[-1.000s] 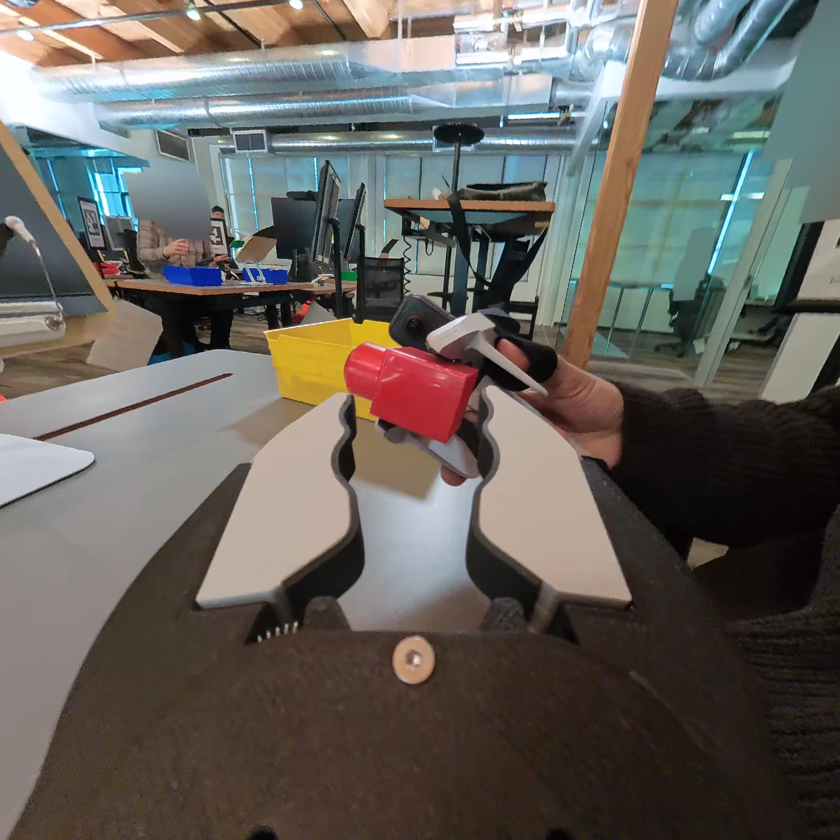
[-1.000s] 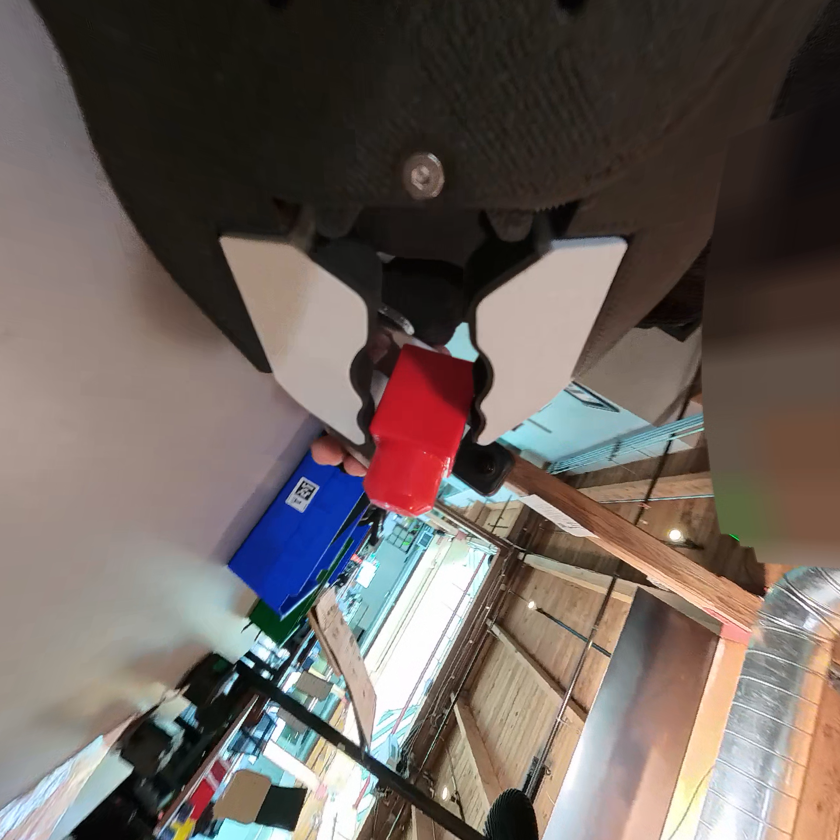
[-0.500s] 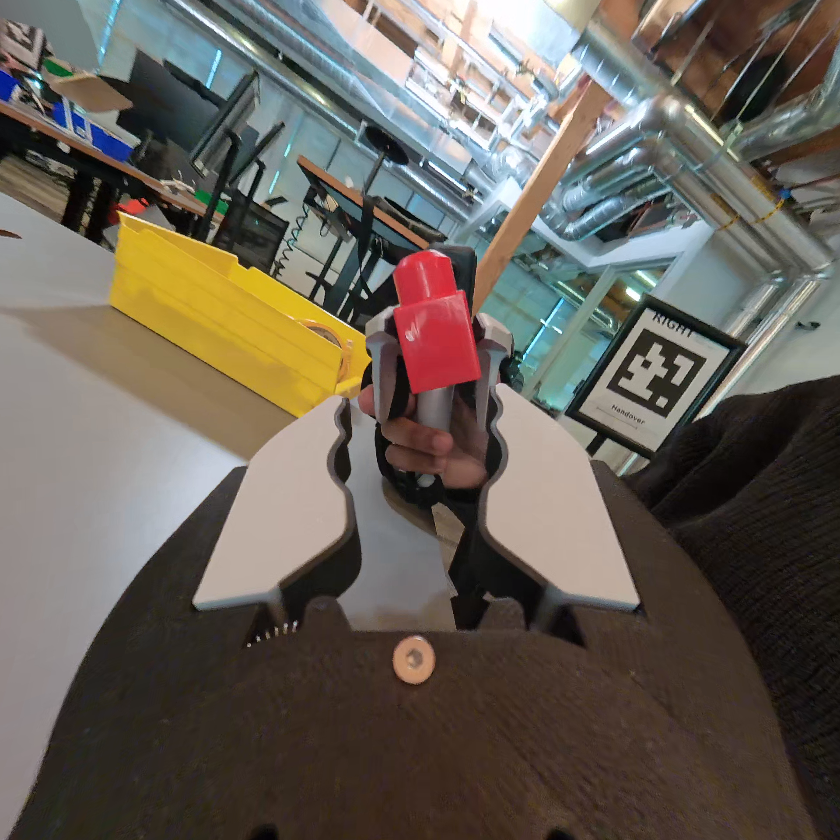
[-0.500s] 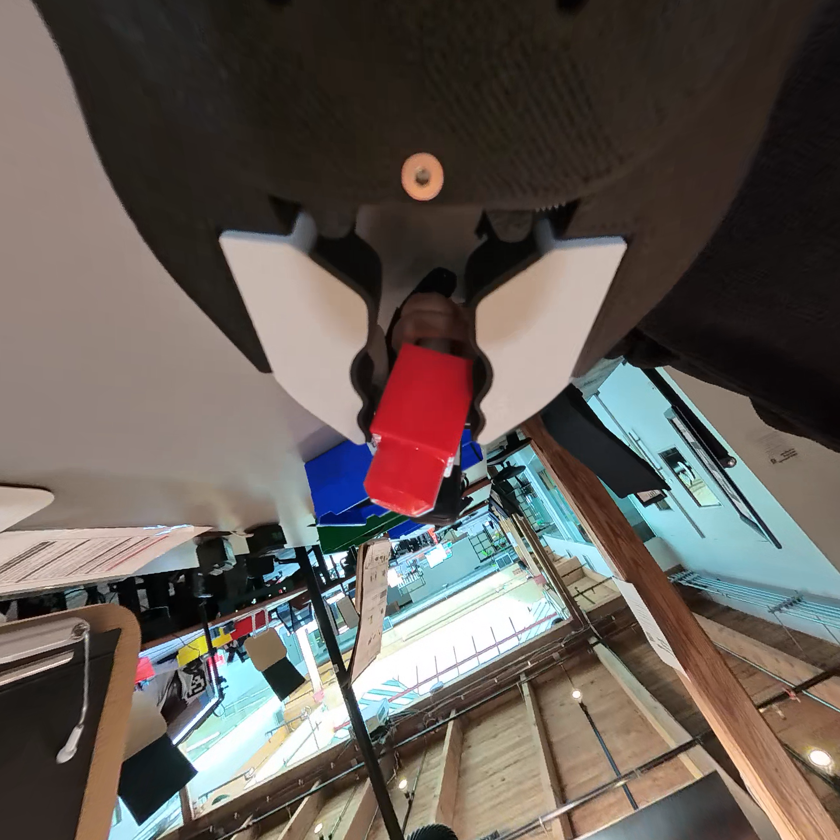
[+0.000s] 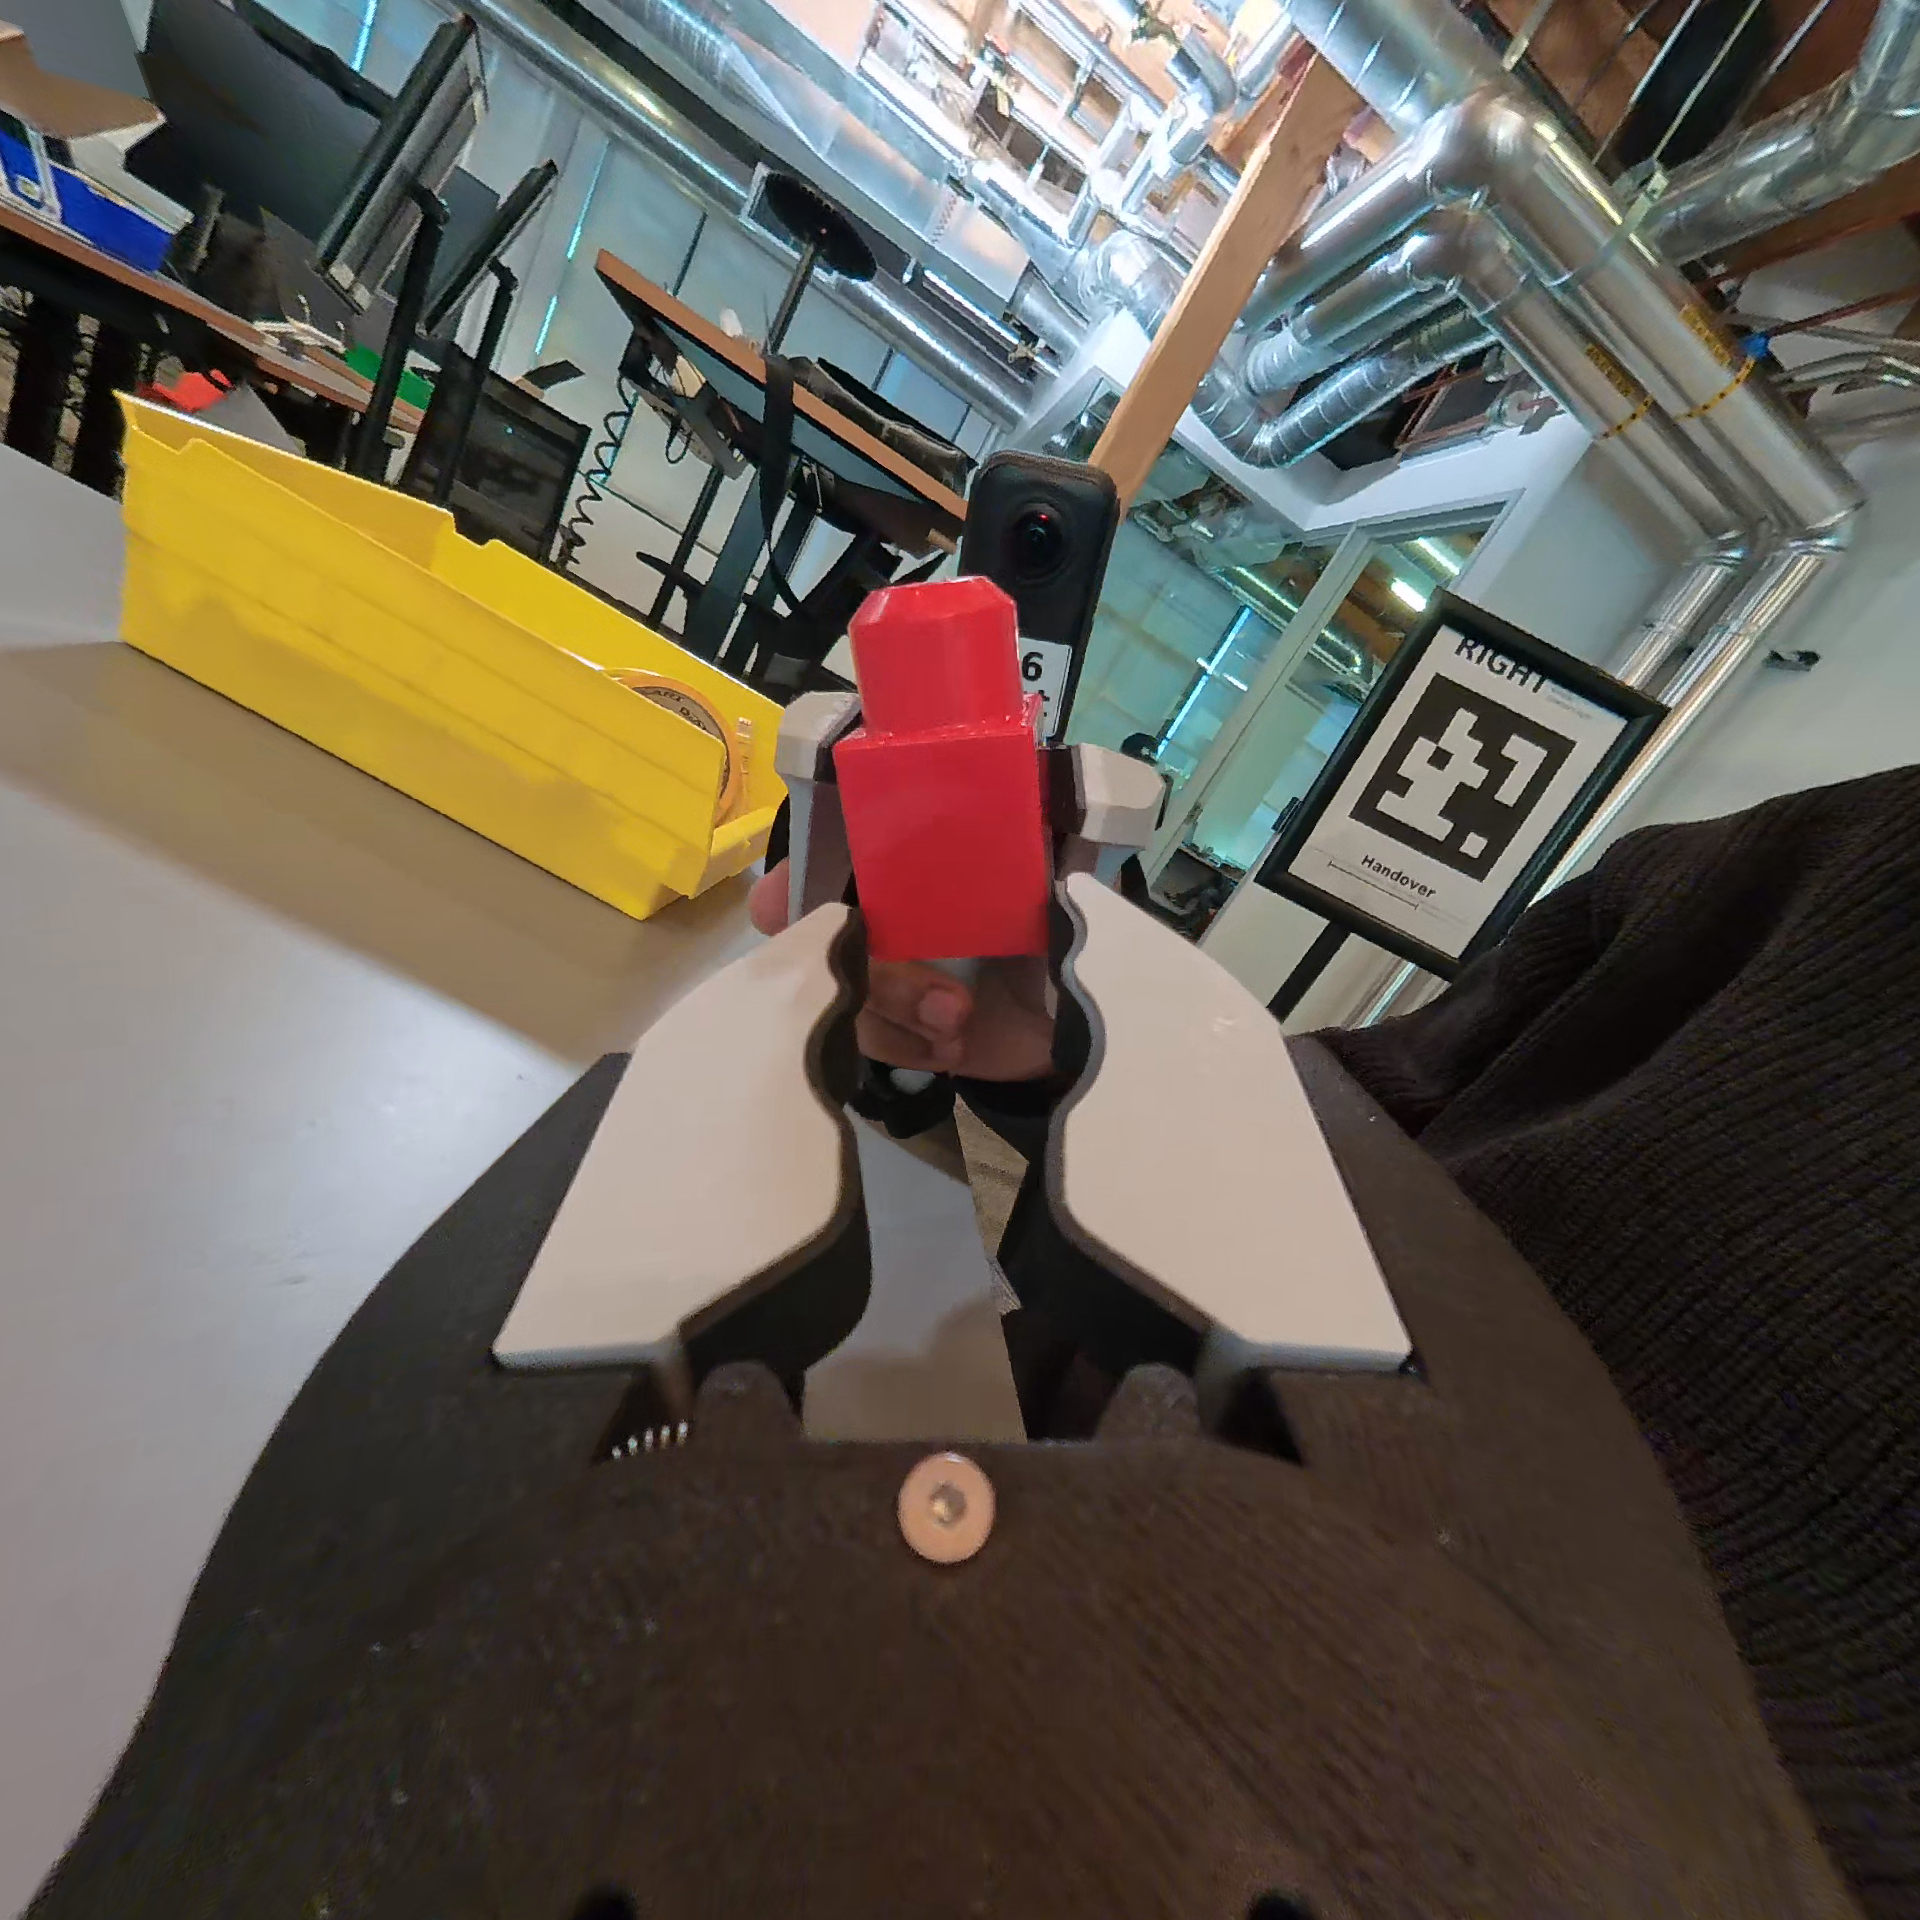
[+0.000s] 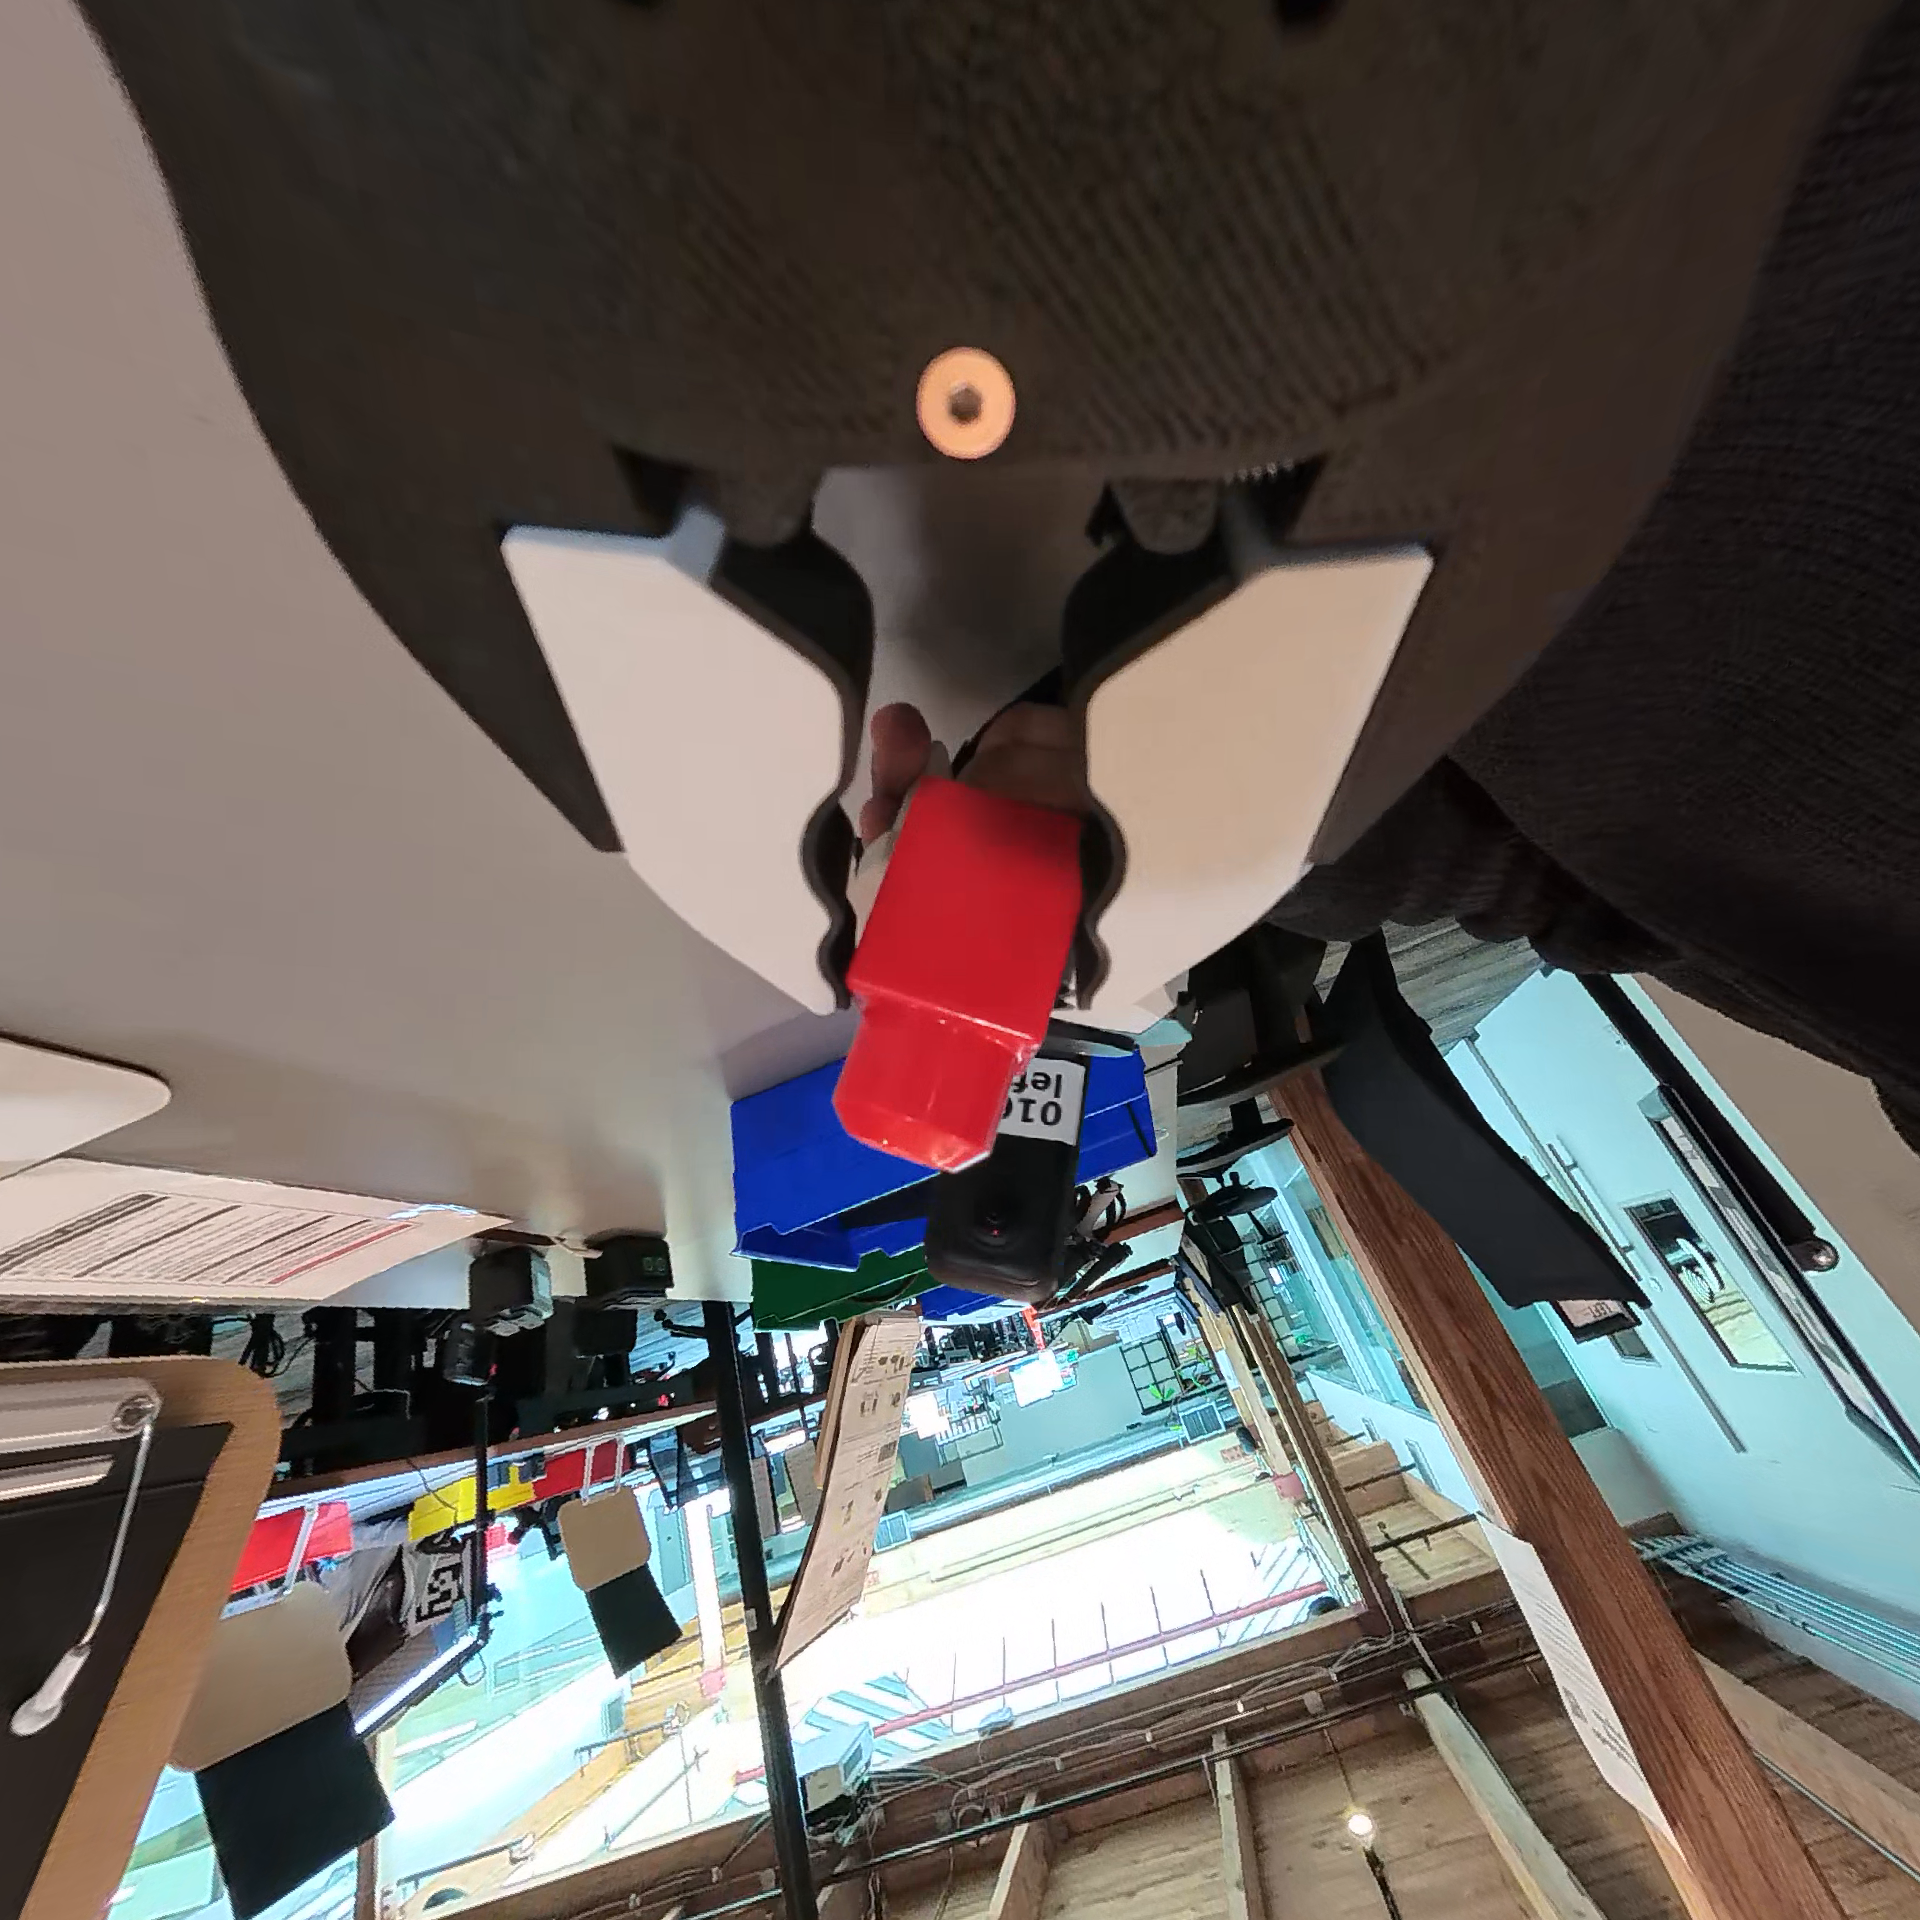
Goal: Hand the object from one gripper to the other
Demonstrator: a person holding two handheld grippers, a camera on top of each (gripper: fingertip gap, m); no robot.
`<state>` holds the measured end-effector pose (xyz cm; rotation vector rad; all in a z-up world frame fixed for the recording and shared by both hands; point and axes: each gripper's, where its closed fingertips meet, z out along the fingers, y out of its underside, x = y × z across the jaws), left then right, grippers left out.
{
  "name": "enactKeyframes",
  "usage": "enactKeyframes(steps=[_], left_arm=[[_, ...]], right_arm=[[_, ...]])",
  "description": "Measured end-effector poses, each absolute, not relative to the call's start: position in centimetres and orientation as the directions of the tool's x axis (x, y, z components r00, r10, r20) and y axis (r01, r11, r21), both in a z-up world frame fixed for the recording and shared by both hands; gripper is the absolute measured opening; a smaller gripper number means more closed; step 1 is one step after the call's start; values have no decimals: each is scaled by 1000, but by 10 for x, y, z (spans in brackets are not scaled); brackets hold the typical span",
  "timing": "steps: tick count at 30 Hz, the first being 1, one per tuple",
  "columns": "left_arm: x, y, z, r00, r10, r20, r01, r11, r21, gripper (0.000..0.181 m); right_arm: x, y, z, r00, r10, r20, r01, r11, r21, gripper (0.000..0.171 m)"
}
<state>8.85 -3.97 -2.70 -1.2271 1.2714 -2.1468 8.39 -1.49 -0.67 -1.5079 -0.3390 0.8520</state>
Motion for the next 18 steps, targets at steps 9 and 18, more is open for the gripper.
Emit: enactKeyframes(steps=[9, 18], left_arm=[[90, -24, -23, -483, -753, 447, -24, -499, -866, 34], [97, 43, -58, 157, -986, 53, -91, -68, -994, 35]], right_arm=[[100, -9, -5, 708, 610, -355, -346, -138, -928, 59], [125, 3, -22, 866, 385, -319, -283, -149, -948, 43]])
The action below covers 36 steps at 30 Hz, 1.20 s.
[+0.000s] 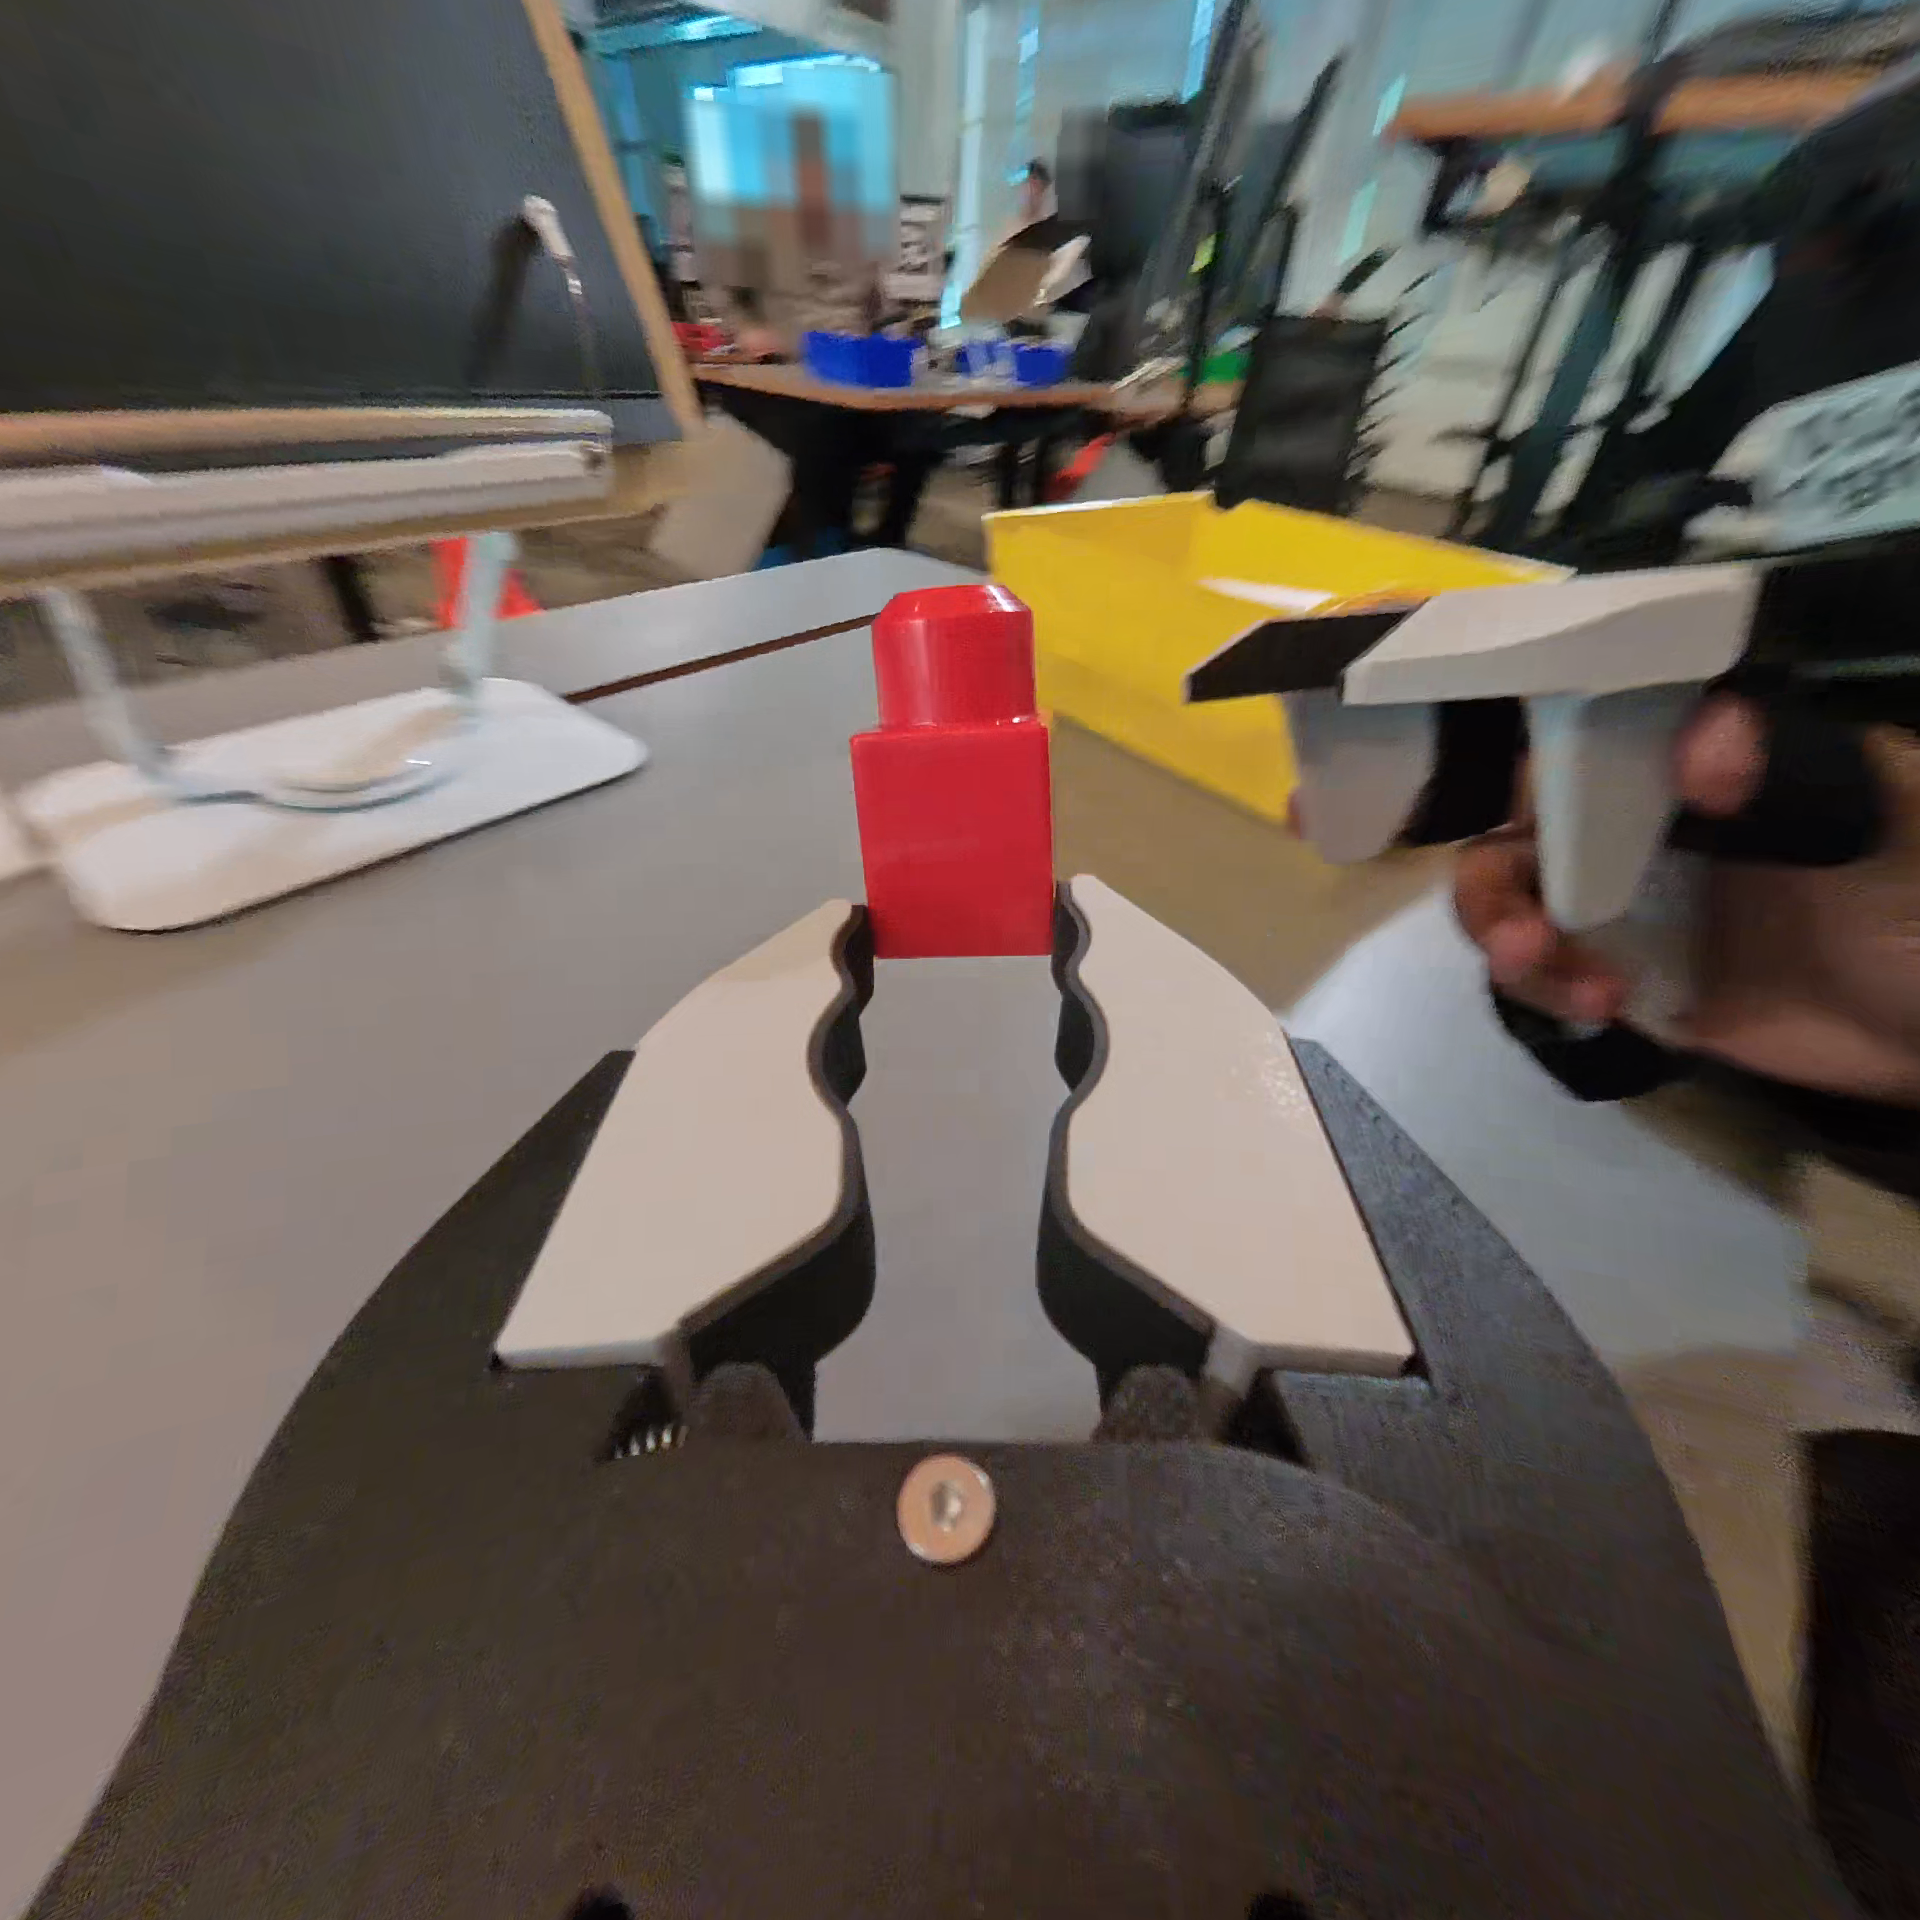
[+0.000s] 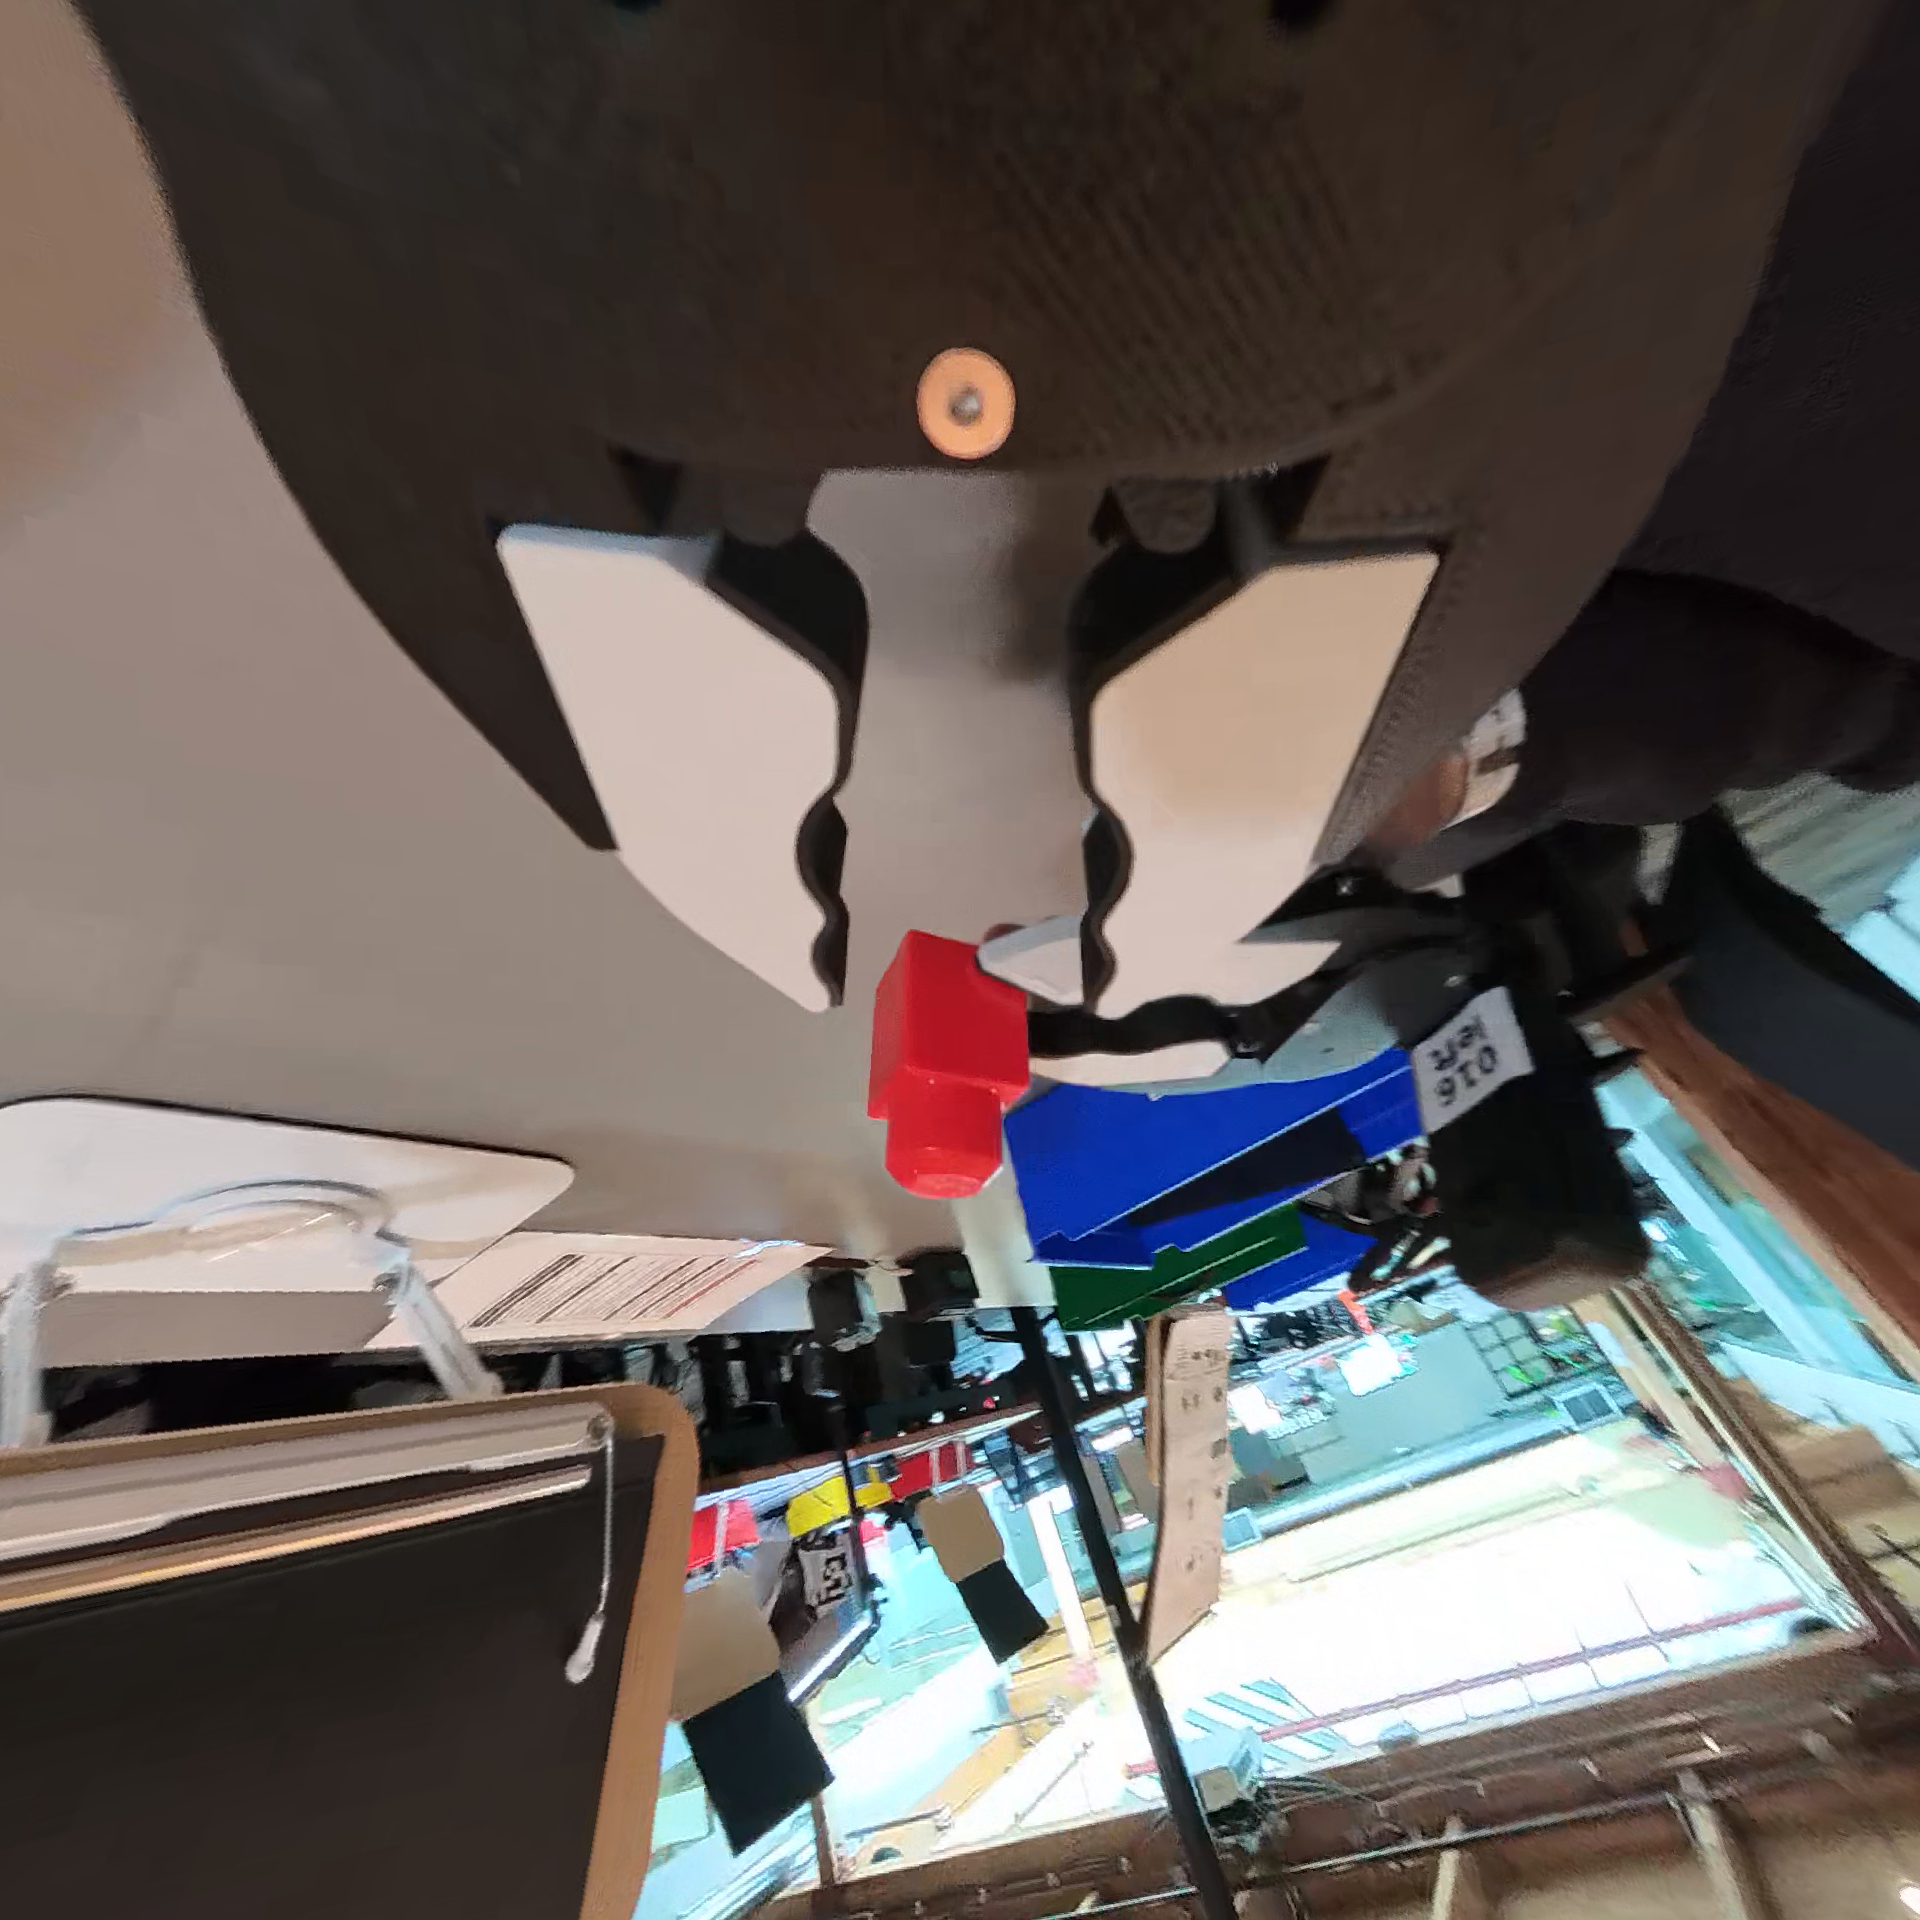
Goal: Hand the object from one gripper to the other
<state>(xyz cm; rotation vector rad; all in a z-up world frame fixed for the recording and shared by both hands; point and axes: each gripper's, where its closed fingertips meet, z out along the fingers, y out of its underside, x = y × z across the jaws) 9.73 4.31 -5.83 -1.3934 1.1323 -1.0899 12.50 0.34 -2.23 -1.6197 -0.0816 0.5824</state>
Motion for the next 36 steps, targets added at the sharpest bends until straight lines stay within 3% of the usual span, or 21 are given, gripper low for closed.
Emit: enactKeyframes(steps=[7, 9, 18, 19, 23, 28, 36], left_arm=[[110, 11, -68, 212, -969, -124, -168, 89, -982, 34], [113, 1, -67, 215, -968, -127, -155, 94, -983, 34], [113, -11, -59, 153, -986, -69, -92, 55, -994, 35], [113, -11, -58, 145, -988, -57, -82, 45, -996, 44], [115, -14, -59, 102, -995, -12, -76, 4, -997, 62], [114, -12, -55, 48, -993, 110, -37, -112, -993, 61], [113, 3, -60, 47, -975, 218, -42, -220, -975, 55]], right_arm=[[123, 8, -25, 930, 275, -243, -228, -84, -970, 38], [125, 7, -25, 928, 264, -263, -250, -83, -965, 28], [131, 3, -17, 919, 290, -268, -258, -72, -963, 27], [136, 2, -15, 917, 290, -274, -266, -68, -961, 27], [151, -8, -1, 852, 397, -343, -343, -72, -936, 27], [150, -33, 17, 568, 657, -496, -498, -206, -842, 27], [171, -49, 32, 653, 644, -398, -419, -130, -899, 28]])
